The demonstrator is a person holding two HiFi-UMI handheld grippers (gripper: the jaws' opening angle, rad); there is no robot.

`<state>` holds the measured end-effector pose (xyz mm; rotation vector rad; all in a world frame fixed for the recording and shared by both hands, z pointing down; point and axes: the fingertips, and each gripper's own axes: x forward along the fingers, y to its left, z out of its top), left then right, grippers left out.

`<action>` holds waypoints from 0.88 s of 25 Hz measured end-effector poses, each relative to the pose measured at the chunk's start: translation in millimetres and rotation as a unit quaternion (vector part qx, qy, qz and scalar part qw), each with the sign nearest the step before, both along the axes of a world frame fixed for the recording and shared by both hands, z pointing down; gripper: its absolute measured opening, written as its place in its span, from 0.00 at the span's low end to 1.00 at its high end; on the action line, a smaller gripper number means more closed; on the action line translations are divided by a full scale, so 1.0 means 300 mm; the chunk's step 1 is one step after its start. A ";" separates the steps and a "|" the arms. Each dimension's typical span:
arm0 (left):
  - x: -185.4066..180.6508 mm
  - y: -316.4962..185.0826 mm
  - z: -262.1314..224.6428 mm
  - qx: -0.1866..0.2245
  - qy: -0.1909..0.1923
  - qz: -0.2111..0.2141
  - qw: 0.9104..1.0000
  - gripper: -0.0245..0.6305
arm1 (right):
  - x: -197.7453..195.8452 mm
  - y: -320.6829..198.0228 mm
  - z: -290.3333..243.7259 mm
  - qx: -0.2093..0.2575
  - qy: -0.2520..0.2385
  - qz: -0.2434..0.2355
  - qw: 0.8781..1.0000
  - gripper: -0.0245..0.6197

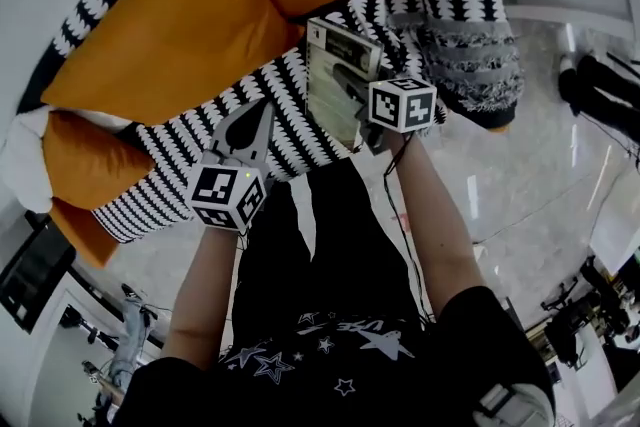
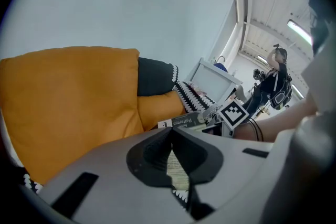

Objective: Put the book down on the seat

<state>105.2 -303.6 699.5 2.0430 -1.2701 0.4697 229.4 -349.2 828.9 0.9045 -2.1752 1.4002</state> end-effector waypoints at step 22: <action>-0.025 -0.006 -0.139 0.009 0.000 0.052 0.999 0.05 | 0.194 -0.081 -0.094 0.031 0.129 0.133 0.982 0.46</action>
